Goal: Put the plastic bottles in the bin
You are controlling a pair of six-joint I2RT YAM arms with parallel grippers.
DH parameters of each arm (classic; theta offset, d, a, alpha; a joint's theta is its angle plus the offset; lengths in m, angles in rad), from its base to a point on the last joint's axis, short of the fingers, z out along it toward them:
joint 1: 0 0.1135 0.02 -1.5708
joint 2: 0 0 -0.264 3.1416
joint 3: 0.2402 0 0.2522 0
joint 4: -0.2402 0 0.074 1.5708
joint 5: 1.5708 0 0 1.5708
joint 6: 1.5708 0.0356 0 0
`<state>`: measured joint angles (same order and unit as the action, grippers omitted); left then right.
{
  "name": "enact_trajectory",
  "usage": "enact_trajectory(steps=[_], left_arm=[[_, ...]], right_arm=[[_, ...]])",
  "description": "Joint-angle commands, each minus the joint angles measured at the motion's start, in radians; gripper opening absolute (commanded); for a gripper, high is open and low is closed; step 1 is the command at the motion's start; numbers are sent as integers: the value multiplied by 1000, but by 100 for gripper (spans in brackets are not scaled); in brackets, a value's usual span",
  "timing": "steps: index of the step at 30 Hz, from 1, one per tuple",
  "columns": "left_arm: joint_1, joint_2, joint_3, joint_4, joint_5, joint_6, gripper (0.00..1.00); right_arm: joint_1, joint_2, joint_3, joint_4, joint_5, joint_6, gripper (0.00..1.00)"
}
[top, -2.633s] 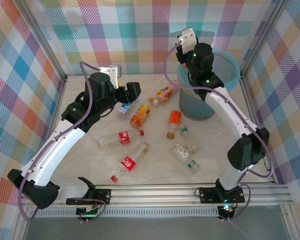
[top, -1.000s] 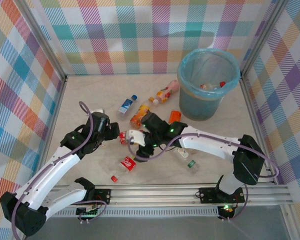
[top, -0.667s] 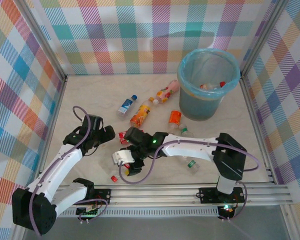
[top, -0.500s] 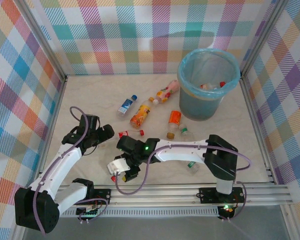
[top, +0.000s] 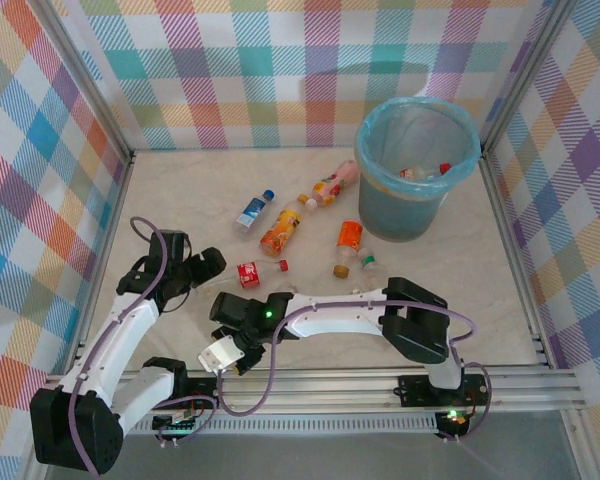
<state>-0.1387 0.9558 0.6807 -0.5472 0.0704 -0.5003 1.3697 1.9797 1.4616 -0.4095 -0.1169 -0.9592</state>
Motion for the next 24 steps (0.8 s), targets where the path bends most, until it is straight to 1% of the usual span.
enact_trajectory(steps=[1,9,19,24], left_arm=[[17,-22,-10,-10,21,25,88],[21,-48,-15,-21,20,42,88],[23,-58,-27,-28,27,49,88],[24,-64,-25,-36,31,52,88]], right_arm=[[11,34,44,-56,13,-50,63],[16,102,93,-83,81,-70,61],[19,149,129,-101,80,-76,57],[19,157,139,-112,76,-80,51]])
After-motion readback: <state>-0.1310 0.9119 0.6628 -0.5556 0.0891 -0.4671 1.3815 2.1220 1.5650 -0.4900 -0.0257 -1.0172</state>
